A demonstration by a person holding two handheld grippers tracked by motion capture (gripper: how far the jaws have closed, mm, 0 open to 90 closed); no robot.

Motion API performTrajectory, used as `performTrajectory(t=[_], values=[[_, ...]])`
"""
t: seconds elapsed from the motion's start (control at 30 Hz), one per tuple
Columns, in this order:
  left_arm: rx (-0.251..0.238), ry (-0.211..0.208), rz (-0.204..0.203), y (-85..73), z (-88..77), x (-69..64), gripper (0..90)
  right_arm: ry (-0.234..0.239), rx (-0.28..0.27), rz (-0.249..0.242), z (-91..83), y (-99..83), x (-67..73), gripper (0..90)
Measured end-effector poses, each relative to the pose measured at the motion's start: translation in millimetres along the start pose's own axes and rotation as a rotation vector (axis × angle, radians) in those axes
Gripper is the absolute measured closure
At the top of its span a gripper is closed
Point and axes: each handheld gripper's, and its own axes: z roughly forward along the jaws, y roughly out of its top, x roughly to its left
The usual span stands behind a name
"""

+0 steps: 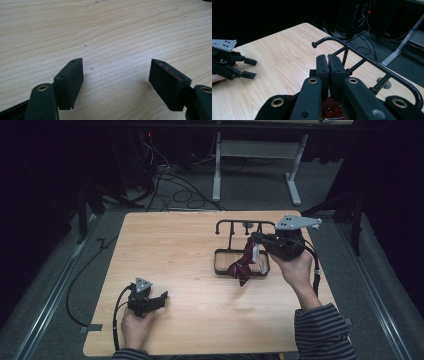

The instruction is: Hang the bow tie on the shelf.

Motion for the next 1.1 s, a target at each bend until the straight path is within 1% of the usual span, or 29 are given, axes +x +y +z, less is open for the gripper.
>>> performTrajectory(t=[0.27,0.53,0.77,0.87,0.97,1.1], values=[[-0.002,-0.002,-0.003,-0.1,-0.1,0.4,28.2,0.011,0.015,0.004,9.2,2.0,-1.3,89.6],[-0.002,-0.002,-0.003,-0.1,-0.1,0.4,28.2,0.009,0.023,0.011,14.8,5.7,-4.4,89.6],[-0.004,-0.003,-0.004,-0.1,0.0,0.4,28.1,0.007,0.029,0.017,20.6,8.6,-8.8,89.6],[-0.004,-0.003,-0.004,-0.2,0.0,0.6,28.1,0.008,0.040,0.027,25.7,9.9,-10.8,89.6],[-0.004,-0.004,-0.005,-0.2,0.0,0.6,28.1,0.008,0.044,0.022,28.4,10.6,-12.4,89.6],[-0.004,-0.004,-0.004,-0.2,0.0,0.6,28.1,0.006,0.051,0.034,33.2,13.1,-16.6,89.6]])
